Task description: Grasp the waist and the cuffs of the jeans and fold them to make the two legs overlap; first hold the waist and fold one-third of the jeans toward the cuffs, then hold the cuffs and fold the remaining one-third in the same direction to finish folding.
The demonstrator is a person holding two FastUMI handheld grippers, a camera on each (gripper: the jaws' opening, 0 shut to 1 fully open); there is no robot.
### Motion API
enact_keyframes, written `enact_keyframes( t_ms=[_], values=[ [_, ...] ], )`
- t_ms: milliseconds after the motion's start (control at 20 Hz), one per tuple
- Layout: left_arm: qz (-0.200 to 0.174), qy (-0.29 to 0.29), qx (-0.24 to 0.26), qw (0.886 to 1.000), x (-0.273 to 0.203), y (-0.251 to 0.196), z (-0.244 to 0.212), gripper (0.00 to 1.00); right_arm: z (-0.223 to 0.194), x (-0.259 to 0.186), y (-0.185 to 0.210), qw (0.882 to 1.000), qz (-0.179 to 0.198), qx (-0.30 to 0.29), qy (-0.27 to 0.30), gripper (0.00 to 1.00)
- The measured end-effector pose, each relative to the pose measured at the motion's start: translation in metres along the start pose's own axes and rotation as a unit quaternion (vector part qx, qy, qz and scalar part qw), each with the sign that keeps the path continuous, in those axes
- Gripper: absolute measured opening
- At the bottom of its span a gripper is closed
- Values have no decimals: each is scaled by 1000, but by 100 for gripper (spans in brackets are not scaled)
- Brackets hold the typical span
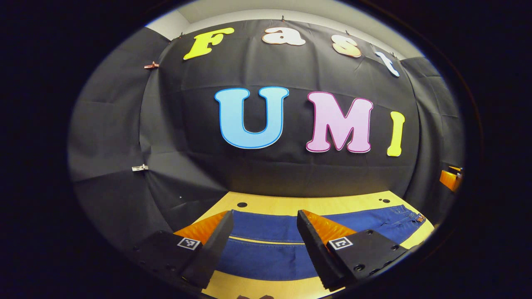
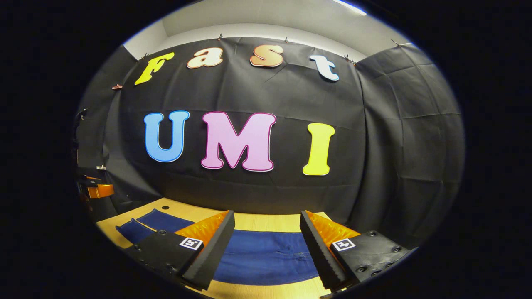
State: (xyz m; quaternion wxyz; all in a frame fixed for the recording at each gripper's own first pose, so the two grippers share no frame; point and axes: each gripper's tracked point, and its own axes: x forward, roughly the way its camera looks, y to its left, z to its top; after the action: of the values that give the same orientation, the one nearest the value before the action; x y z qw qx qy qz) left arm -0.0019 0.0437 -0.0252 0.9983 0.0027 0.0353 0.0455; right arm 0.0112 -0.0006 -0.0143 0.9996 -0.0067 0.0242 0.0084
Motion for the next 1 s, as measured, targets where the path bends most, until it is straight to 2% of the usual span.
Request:
enact_keyframes(
  t_ms=[150, 300, 450, 550, 600, 700, 800, 850, 1000],
  values=[
    [3, 12, 32, 999, 4, 23, -7, 96, 3, 6, -4, 1000, 1, -8, -5, 96],
    [-1, 24, 106, 994, 11, 54, -16, 97, 5, 12, -11, 1000, 0, -19, -5, 96],
    [-12, 54, 176, 983, 25, 89, -47, 98, 5, 19, -20, 999, 0, -35, -2, 96],
    [-23, 88, 234, 968, 33, 111, -75, 98, 7, 23, -30, 998, -4, -58, -1, 96],
    [-32, 105, 271, 956, 38, 119, -89, 98, 8, 27, -39, 997, -13, -74, 0, 99],
    [-60, 140, 338, 929, 43, 140, -123, 98, 12, 30, -55, 994, -23, -102, -2, 96],
    [-94, 181, 397, 895, 50, 155, -159, 98, 16, 34, -66, 991, -31, -128, -2, 96],
    [-111, 201, 428, 874, 52, 165, -178, 98, 18, 36, -73, 990, -34, -138, -1, 96],
    [-155, 252, 518, 802, 58, 194, -220, 96, 15, 38, -92, 989, -47, -142, 12, 94]
  ],
)
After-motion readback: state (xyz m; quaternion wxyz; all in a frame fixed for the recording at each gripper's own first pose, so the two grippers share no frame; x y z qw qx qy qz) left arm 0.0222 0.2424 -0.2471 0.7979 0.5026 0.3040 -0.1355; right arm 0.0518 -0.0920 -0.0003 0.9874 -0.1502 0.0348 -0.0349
